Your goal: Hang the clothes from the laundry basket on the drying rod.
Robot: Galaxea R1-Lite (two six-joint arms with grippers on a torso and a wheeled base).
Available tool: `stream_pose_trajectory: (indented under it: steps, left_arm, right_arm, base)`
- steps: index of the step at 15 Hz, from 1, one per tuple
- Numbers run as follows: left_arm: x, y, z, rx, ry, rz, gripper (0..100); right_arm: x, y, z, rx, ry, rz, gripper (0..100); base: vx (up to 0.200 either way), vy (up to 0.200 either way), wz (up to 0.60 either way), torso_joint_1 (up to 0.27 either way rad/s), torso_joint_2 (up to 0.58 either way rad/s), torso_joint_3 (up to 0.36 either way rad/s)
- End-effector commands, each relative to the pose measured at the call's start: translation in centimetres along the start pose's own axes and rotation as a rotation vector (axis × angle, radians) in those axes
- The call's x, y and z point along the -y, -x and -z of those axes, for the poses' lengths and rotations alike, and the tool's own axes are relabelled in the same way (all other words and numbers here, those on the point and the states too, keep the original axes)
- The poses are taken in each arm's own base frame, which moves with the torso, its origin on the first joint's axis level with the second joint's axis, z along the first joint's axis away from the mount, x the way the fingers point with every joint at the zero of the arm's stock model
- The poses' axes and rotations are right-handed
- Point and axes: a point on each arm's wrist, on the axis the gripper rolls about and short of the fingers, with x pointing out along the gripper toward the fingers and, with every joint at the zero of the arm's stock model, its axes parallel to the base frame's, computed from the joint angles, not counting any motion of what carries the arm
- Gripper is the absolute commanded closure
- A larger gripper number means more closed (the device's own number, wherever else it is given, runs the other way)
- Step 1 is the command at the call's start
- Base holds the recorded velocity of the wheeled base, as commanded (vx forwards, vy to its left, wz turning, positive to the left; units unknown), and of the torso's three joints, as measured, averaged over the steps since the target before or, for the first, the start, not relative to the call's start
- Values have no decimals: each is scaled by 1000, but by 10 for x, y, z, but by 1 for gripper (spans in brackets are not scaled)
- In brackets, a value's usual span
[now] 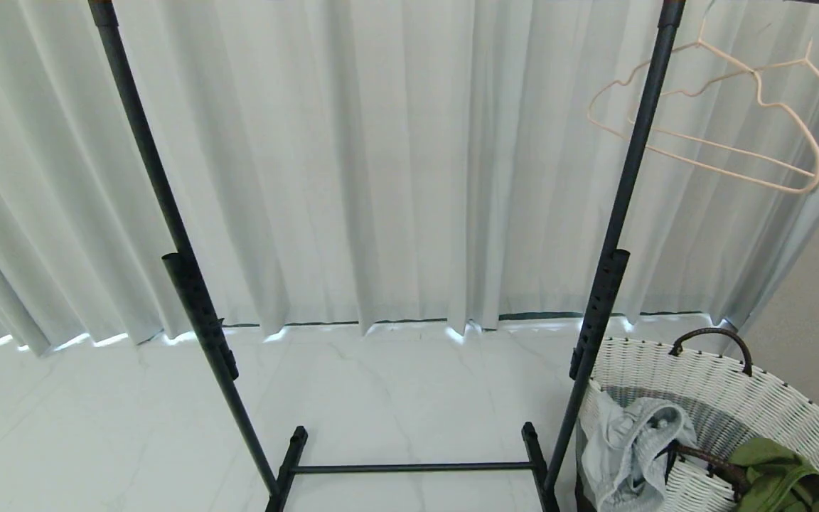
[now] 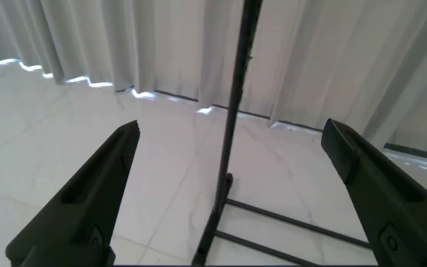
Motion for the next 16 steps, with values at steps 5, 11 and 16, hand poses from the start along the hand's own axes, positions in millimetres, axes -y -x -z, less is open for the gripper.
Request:
stream_pose_trajectory:
  steps: [5, 11, 16]
  left_arm:
    - [0, 0, 0, 0, 4, 0, 0]
    - [0, 0, 0, 0, 4, 0, 0]
    - [0, 0, 0, 0, 4, 0, 0]
  right_arm:
    - [0, 0, 0, 0, 2, 0, 0]
    - [0, 0, 0, 0, 20, 0, 0]
    - [-3, 9, -26, 87, 37, -122, 0]
  base:
    - [0, -160, 0, 4, 0, 2]
    - [0, 0, 0, 0, 0, 0]
    - [0, 0, 0, 0, 0, 0]
